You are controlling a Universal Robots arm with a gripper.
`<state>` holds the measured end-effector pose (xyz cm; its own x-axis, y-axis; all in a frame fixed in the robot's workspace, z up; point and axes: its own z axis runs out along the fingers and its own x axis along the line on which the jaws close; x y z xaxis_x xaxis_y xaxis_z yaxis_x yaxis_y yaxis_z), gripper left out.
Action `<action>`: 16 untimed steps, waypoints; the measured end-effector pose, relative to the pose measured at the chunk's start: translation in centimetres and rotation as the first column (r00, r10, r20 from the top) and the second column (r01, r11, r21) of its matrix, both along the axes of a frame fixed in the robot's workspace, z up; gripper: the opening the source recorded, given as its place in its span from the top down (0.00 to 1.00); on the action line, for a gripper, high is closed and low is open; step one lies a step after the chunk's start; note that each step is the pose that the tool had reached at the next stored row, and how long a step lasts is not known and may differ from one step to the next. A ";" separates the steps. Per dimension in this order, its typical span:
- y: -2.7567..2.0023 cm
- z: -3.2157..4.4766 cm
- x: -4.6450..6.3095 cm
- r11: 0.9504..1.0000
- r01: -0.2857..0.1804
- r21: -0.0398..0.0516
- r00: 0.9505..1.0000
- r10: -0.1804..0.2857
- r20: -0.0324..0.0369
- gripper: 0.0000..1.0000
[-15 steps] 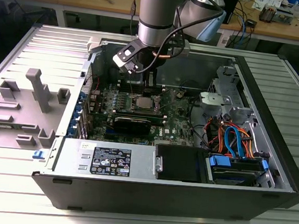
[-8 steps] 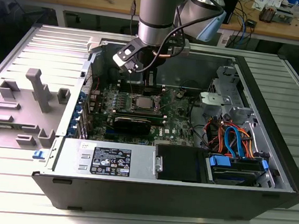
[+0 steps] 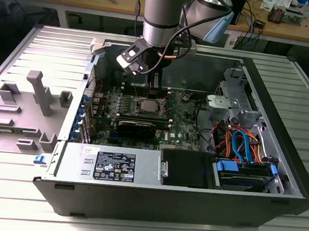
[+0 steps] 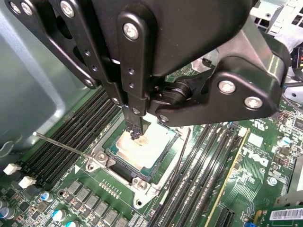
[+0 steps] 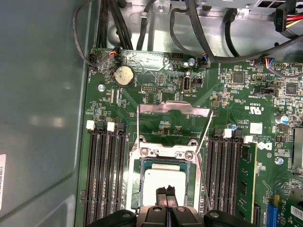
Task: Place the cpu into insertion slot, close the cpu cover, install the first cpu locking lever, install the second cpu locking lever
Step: 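Close the cpu cover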
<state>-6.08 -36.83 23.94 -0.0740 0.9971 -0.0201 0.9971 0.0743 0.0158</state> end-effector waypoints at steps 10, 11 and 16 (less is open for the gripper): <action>0.00 0.23 0.0 1.000 0.000 0.000 1.000 0.000 0.000 0.89; 0.00 0.26 0.0 1.000 0.000 0.000 1.000 0.000 0.000 0.89; 0.00 0.34 0.0 1.000 0.000 0.000 1.000 0.000 0.000 0.89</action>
<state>-6.08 -36.84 24.28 -0.0740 0.9971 -0.0203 0.9971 0.0743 0.0156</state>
